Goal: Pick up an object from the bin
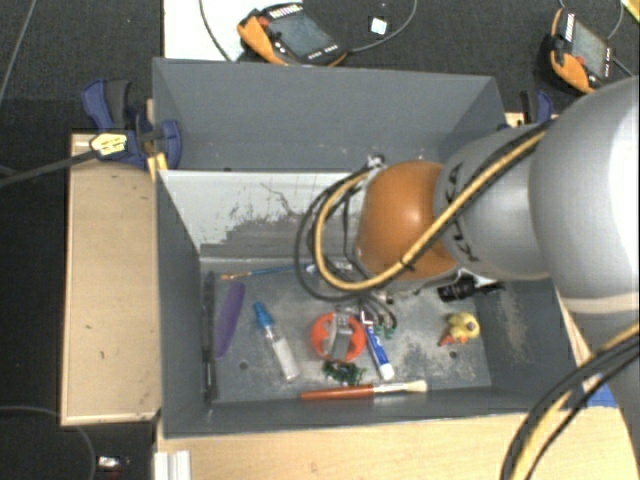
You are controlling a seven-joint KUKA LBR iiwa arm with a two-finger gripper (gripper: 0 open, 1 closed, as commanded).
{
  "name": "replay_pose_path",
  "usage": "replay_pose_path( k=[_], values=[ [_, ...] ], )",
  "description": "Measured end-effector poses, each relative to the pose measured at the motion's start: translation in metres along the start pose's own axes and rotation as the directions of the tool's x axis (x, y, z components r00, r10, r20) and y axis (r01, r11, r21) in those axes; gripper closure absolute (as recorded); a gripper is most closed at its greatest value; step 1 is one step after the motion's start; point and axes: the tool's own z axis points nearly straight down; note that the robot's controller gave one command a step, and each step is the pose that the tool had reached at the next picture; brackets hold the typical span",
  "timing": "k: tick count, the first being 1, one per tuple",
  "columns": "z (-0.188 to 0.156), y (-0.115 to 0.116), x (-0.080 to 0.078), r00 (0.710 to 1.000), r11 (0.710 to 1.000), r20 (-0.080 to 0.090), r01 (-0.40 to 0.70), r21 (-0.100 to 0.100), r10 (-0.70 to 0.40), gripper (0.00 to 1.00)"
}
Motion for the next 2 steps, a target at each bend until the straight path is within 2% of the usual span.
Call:
replay_pose_path(
  k=[1,2],
  values=[
    [-0.0009,-0.0132,0.0086,0.999,0.999,-0.013,-0.041,0.002,0.041,1.0],
    [-0.0009,-0.0132,0.0086,0.999,0.999,-0.013,-0.042,0.002,0.042,1.0]
  ],
)
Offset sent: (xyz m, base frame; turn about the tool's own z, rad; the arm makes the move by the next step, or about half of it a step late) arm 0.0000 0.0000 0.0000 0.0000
